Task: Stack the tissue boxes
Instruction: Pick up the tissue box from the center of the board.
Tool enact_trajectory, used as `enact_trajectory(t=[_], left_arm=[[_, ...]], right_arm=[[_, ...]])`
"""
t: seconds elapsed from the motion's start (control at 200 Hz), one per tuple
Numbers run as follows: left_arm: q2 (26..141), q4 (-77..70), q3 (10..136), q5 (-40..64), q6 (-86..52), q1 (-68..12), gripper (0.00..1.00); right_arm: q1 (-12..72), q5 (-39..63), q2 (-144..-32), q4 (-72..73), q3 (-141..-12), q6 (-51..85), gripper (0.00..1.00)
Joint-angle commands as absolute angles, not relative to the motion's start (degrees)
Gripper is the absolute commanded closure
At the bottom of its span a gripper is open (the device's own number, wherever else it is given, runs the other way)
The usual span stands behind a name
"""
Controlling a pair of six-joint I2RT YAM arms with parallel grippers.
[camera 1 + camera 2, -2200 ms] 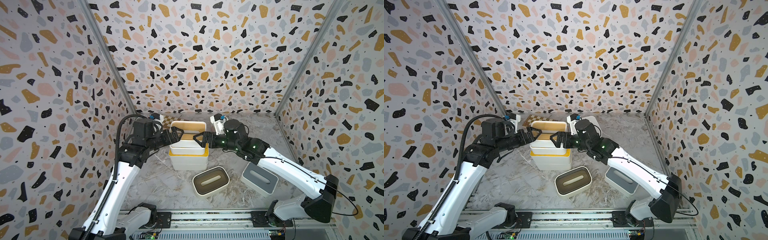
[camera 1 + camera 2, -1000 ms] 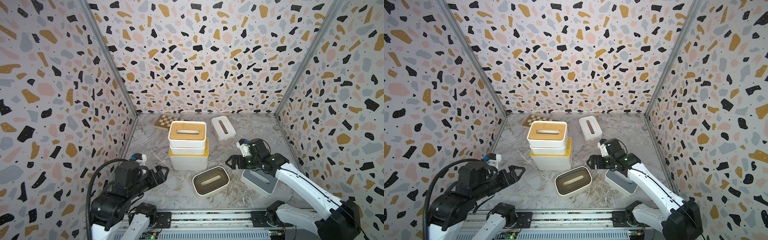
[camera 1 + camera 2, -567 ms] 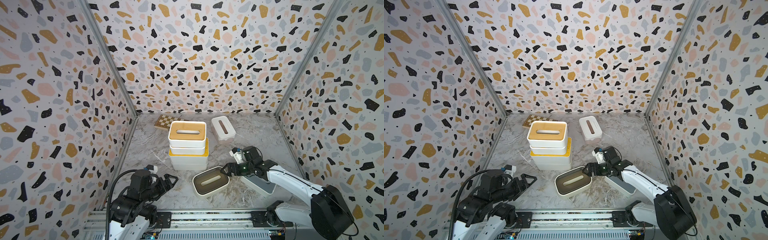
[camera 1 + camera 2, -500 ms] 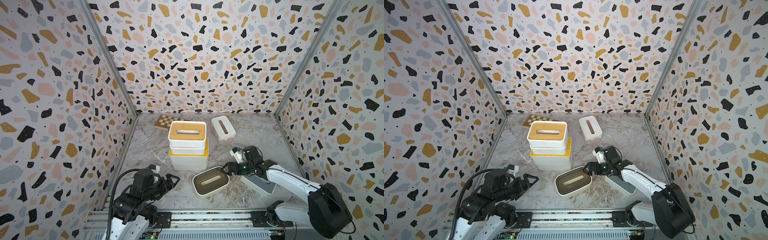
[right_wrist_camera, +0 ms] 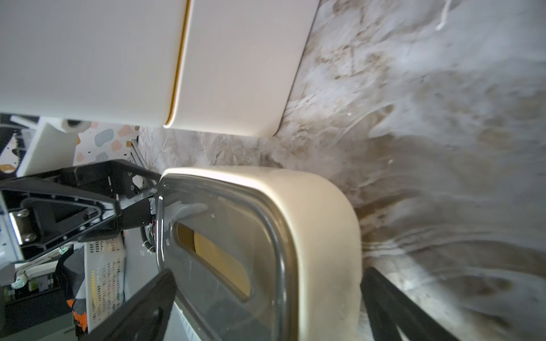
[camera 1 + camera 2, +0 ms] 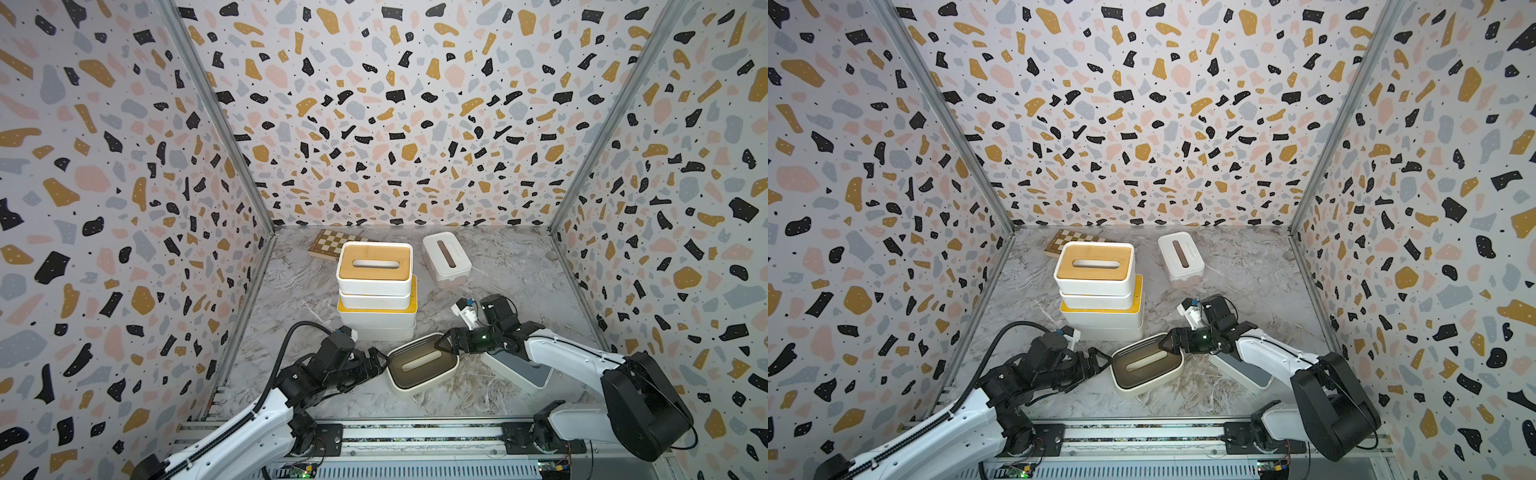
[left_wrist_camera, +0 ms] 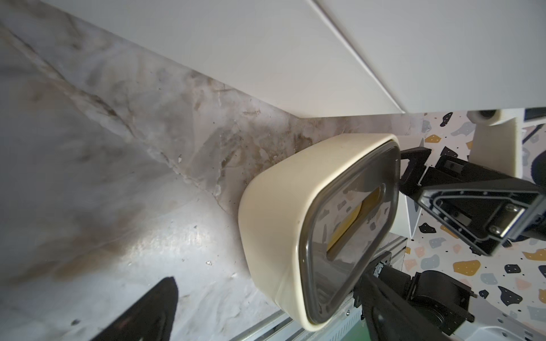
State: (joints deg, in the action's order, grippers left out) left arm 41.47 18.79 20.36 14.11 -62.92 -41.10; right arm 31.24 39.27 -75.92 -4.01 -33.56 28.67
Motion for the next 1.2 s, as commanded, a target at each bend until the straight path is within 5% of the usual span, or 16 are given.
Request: enact_trajectory(t=[0.0,0.35,1.191], left_arm=[[42.56,6.13,19.15,13.36,-64.88,-43.04,0.03],[52.32,4.67,19.87,13.22,-64.51,-47.83,0.03],[45.8,-0.21,16.85,10.11,-70.39,-48.25,0.09]], right_arm=[[33.87,40.41,-76.54,-3.23,-33.27,30.07,0.01],[39.77,40.86,-76.74,5.84,-29.15,37.57,0.01],[42.26,53.43,-68.65,29.34,-24.37,63.07,0.01]])
